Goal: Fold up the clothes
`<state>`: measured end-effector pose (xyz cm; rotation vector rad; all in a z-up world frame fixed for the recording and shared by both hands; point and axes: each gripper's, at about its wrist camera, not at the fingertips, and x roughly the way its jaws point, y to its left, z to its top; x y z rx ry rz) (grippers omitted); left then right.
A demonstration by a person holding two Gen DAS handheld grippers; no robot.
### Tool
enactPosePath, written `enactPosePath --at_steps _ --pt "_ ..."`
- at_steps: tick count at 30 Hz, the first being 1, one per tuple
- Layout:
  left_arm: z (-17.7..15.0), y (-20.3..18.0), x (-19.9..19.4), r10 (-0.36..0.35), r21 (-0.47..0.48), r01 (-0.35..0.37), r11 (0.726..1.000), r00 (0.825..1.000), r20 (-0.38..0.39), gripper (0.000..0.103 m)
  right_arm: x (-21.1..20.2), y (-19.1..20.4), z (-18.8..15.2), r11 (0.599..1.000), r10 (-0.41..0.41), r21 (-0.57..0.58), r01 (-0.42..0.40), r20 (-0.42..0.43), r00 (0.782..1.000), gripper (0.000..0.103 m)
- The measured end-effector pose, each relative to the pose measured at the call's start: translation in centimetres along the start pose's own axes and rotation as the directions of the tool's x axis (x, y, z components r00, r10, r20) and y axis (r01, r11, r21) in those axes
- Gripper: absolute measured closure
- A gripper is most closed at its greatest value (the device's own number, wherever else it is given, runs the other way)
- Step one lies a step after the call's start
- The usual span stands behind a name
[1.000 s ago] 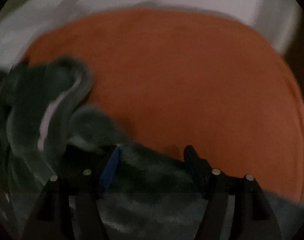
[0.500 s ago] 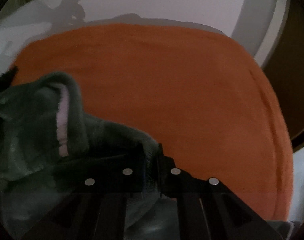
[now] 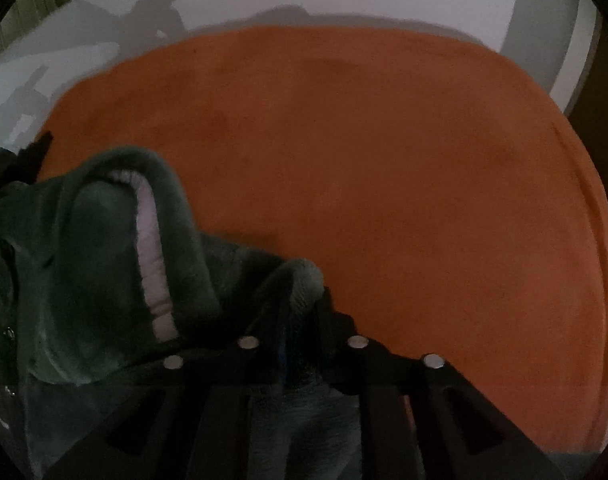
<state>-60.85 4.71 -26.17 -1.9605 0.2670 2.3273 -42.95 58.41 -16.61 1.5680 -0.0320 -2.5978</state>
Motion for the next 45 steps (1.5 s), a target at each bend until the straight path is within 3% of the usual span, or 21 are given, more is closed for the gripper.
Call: enactPosePath --at_steps 2,4,7,8,10,13,16,18,20,24,26,28,32,33,34,35,36,40,42,44,45 --pt "-0.8 -0.6 -0.7 -0.016 -0.021 0.018 1.0 0.998 0.062 0.053 -2.0 -0.1 -0.4 0.999 0.015 0.046 -0.016 0.035 0.999 0.079" --pt "-2.7 -0.3 -3.3 -0.051 -0.081 0.068 0.994 0.978 0.203 0.053 -5.5 0.0 -1.2 0.996 0.023 0.082 -0.033 0.126 0.992 0.054" --pt "-7.7 0.6 -8.3 -0.087 -0.176 0.178 0.968 0.9 0.428 0.042 -11.3 2.5 -2.9 0.993 0.077 0.069 -0.1 0.283 0.956 0.031" --pt "-10.0 0.2 -9.4 -0.094 -0.193 0.204 0.96 0.882 0.463 0.039 -11.5 4.5 -2.9 0.983 0.174 0.011 -0.184 0.276 0.945 0.031" --pt "-13.8 -1.1 -9.7 -0.108 -0.219 0.229 0.948 0.882 0.458 0.037 -11.5 8.8 -3.0 0.935 0.356 -0.094 -0.343 0.236 0.904 0.031" --pt "-18.4 -3.2 -8.4 -0.1 -0.263 0.229 0.937 0.899 0.426 0.037 -7.8 17.5 -3.4 0.84 0.536 -0.143 -0.524 0.062 0.842 0.032" --pt "-20.9 -5.5 -5.6 -0.103 -0.261 0.216 0.941 0.916 0.389 0.037 -1.1 23.1 -1.7 0.822 0.564 -0.067 -0.566 -0.053 0.824 0.061" --pt "-22.0 -7.5 -5.8 -0.066 -0.257 0.175 0.95 0.922 0.381 0.037 2.5 26.0 -0.2 0.82 0.569 0.001 -0.572 -0.095 0.817 0.061" --pt "-21.5 -8.3 -5.7 -0.089 -0.261 0.205 0.943 0.914 0.396 0.037 5.7 27.5 0.9 0.808 0.589 0.076 -0.584 -0.095 0.802 0.061" --pt "-20.5 -9.3 -4.9 -0.104 -0.277 0.241 0.93 0.896 0.431 0.037 8.6 27.3 3.1 0.761 0.603 0.3 -0.575 -0.001 0.798 0.059" --pt "-20.3 -8.9 -4.7 -0.067 -0.287 0.199 0.937 0.909 0.411 0.037 8.3 26.7 4.5 0.738 0.603 0.333 -0.587 0.065 0.795 0.061" --pt "-20.1 -8.3 -4.2 -0.032 -0.302 0.161 0.94 0.92 0.391 0.037 6.2 26.2 6.7 0.771 0.546 0.301 -0.562 0.142 0.825 0.077" --pt "-20.4 -6.4 -2.8 -0.041 -0.358 0.181 0.916 0.93 0.365 0.037 1.3 24.6 12.1 0.846 0.4 0.249 -0.471 0.287 0.87 0.077" --pt "-20.5 -5.9 -2.3 -0.055 -0.374 0.197 0.906 0.932 0.359 0.037 0.6 24.2 13.4 0.855 0.373 0.251 -0.455 0.314 0.873 0.066" --pt "-20.6 -5.5 -1.8 -0.065 -0.386 0.21 0.898 0.932 0.356 0.037 0.2 23.9 14.4 0.857 0.366 0.253 -0.449 0.315 0.876 0.033" --pt "-20.7 -5.7 -1.8 -0.061 -0.38 0.207 0.901 0.93 0.363 0.037 0.8 24.1 14.8 0.844 0.412 0.257 -0.471 0.253 0.875 0.018" --pt "-20.7 -5.9 -1.8 -0.055 -0.374 0.202 0.905 0.928 0.369 0.037 1.5 24.3 15.1 0.83 0.456 0.263 -0.493 0.19 0.869 0.015" --pt "-21.0 -7.7 -1.7 0.001 -0.319 0.131 0.939 0.924 0.382 0.034 1.3 22.2 12.0 0.823 0.493 0.228 -0.519 0.166 0.854 0.018" --pt "-21.1 -8.3 -1.6 0.022 -0.309 0.108 0.945 0.921 0.389 0.033 1.0 22.0 9.6 0.846 0.48 0.188 -0.499 0.137 0.866 0.018" --pt "-21.2 -8.8 -1.5 0.036 -0.309 0.098 0.946 0.916 0.399 0.031 1.3 22.8 8.2 0.853 0.483 0.158 -0.497 0.119 0.867 0.024" --pt "-21.2 -9.0 -1.5 0.043 -0.31 0.092 0.946 0.914 0.404 0.03 1.5 23.3 7.6 0.855 0.489 0.14 -0.5 0.105 0.866 0.036"
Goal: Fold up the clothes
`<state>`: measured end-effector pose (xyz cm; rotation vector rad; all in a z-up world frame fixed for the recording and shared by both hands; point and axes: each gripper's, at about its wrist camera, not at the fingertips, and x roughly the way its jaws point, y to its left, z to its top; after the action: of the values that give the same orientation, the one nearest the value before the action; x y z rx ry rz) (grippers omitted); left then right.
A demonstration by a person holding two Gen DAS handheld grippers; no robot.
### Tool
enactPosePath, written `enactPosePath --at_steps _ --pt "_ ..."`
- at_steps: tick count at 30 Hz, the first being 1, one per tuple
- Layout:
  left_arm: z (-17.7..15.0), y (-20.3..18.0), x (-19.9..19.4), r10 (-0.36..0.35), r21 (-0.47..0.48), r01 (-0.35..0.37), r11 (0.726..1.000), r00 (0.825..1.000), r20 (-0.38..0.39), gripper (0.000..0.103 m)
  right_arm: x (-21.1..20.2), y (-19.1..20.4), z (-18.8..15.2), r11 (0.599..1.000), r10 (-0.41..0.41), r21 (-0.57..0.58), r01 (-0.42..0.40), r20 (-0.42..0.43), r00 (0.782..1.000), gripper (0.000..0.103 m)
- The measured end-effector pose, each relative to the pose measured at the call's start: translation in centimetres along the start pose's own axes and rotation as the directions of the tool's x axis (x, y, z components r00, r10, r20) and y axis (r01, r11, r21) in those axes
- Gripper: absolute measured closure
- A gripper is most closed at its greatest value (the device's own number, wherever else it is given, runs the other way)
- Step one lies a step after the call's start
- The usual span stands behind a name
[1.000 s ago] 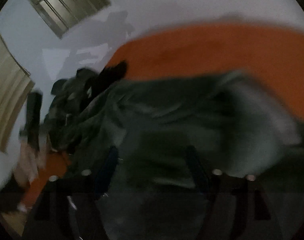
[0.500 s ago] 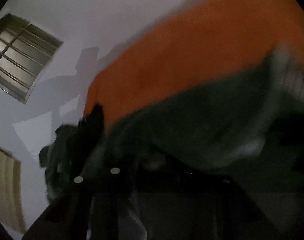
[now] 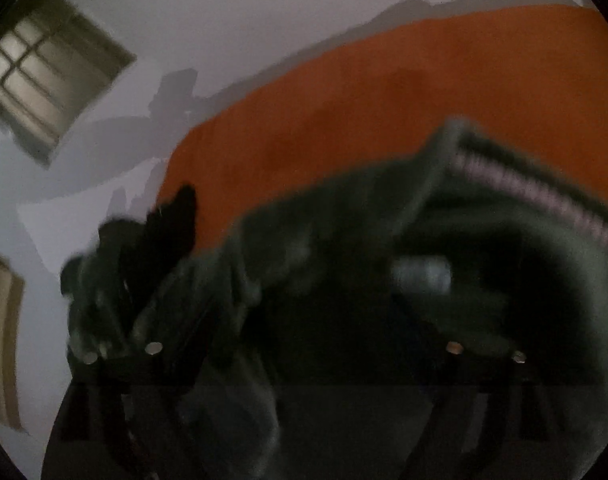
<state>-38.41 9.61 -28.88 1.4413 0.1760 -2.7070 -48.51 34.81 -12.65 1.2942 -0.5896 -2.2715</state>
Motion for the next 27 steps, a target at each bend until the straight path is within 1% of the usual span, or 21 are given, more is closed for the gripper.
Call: enactPosePath --at_steps 1,3,5,6,8,10,11,12,13,14,15,17,19,22,24,25,27 --pt "-0.2 -0.2 0.1 0.005 0.002 -0.005 1.0 1.0 0.005 0.029 0.4 0.4 -0.4 1.0 0.005 -0.021 -0.005 -0.009 1.0 0.043" --pt "-0.5 -0.5 0.0 0.009 0.005 -0.009 1.0 1.0 0.022 0.029 1.5 1.5 -0.4 0.997 0.01 -0.073 -0.01 -0.005 1.0 0.043" --pt "-0.6 -0.7 -0.1 0.006 0.001 -0.006 1.0 0.999 0.032 0.029 3.4 2.5 0.7 0.992 -0.049 -0.116 0.047 -0.018 0.999 0.043" --pt "-0.7 -0.7 -0.2 0.003 -0.001 -0.003 1.0 0.999 0.033 0.029 4.5 2.5 1.5 0.989 -0.09 -0.121 0.088 -0.012 0.996 0.043" --pt "-0.8 -0.9 -0.3 -0.001 -0.003 0.001 1.0 0.999 0.037 0.029 5.8 2.0 2.8 0.988 -0.128 -0.091 0.127 -0.003 0.992 0.043" --pt "-1.0 -1.2 -0.4 0.004 0.002 -0.004 1.0 0.999 0.044 0.029 7.5 2.0 4.0 0.991 -0.123 -0.056 0.122 -0.02 0.992 0.043" --pt "-1.1 -1.4 -0.5 0.009 0.008 -0.009 1.0 0.999 0.046 0.029 8.1 2.1 4.4 0.991 -0.122 -0.051 0.121 -0.023 0.992 0.046" --pt "-1.2 -1.7 -0.5 0.013 0.013 -0.014 1.0 0.999 0.048 0.028 8.2 2.5 4.4 0.989 -0.124 -0.078 0.123 -0.012 0.992 0.069" --pt "-1.2 -1.8 -0.6 0.012 0.014 -0.012 1.0 0.999 0.05 0.028 8.3 2.9 4.4 0.987 -0.126 -0.106 0.125 -0.001 0.992 0.097" --pt "-1.3 -1.8 -0.7 0.005 0.012 -0.006 1.0 0.999 0.051 0.028 8.1 3.3 4.4 0.984 -0.127 -0.128 0.128 0.017 0.992 0.097" --pt "-1.3 -1.8 -0.8 -0.003 0.009 0.003 1.0 0.999 0.052 0.028 7.3 3.5 4.4 0.983 -0.125 -0.129 0.131 0.053 0.991 0.097" --pt "-1.5 -1.8 -1.0 -0.022 -0.001 0.022 1.0 0.998 0.057 0.028 5.2 3.7 5.2 0.987 -0.113 -0.099 0.125 0.122 0.986 0.097" --pt "-1.6 -1.8 -1.1 -0.035 -0.008 0.035 0.999 0.998 0.06 0.028 2.2 3.2 6.5 0.987 -0.138 -0.052 0.15 0.186 0.973 0.097" --pt "-1.7 -2.1 -1.2 -0.045 -0.014 0.046 0.999 0.997 0.061 0.028 -1.7 2.0 9.2 0.988 -0.157 0.046 0.15 0.264 0.952 0.097" --pt "-1.8 -2.4 -1.3 -0.048 -0.014 0.049 0.999 0.997 0.061 0.027 -3.1 1.5 11.0 0.984 -0.171 0.089 0.151 0.288 0.942 0.097" --pt "-1.9 -2.5 -1.5 -0.048 -0.014 0.049 0.999 0.997 0.06 0.027 -3.6 1.2 11.4 0.984 -0.172 0.098 0.15 0.285 0.943 0.099" --pt "-1.8 -2.4 -1.6 -0.051 -0.013 0.052 0.999 0.997 0.06 0.027 -4.4 0.4 11.4 0.983 -0.176 0.107 0.151 0.277 0.945 0.099"
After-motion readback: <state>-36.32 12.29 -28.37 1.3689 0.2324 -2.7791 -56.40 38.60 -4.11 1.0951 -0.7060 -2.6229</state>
